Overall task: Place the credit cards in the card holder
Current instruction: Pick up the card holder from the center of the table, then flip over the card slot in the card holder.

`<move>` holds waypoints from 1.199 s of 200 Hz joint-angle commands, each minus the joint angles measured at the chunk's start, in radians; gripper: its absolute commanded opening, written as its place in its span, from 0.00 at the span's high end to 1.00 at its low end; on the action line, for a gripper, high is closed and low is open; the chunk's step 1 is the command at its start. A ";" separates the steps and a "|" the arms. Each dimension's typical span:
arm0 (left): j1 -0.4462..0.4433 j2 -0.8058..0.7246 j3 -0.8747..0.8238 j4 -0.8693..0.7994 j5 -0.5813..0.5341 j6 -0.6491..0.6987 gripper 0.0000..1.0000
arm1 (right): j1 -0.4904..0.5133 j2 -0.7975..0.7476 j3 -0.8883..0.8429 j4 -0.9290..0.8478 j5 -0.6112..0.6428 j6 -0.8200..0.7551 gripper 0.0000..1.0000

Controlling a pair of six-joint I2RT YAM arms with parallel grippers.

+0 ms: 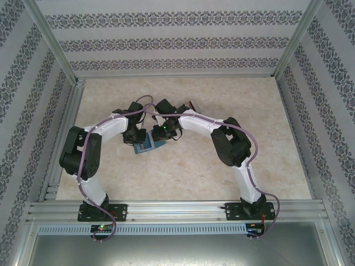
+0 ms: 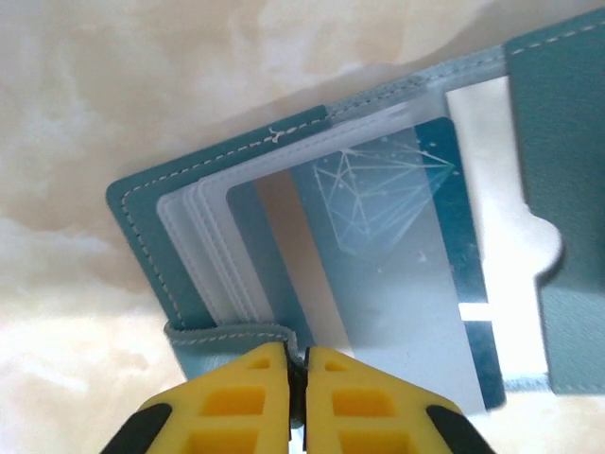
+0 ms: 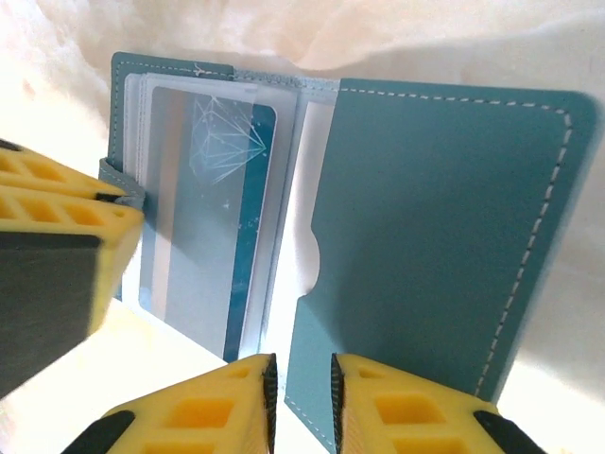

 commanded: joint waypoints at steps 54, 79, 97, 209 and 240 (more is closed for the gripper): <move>0.018 -0.271 -0.045 0.037 0.028 -0.060 1.00 | 0.038 -0.032 0.041 -0.028 0.037 -0.045 0.62; 0.040 -0.328 -0.058 0.042 0.076 -0.086 1.00 | 0.038 -0.027 0.032 -0.018 0.075 -0.016 0.57; 0.044 -0.348 -0.060 0.044 0.096 -0.096 1.00 | 0.028 -0.052 -0.014 0.048 0.048 0.030 0.54; 0.050 -0.332 -0.065 0.066 0.138 -0.115 1.00 | 0.020 -0.025 -0.043 0.224 -0.127 0.151 0.38; 0.052 -0.336 -0.064 0.068 0.138 -0.117 1.00 | 0.028 0.000 -0.015 0.196 -0.135 0.140 0.36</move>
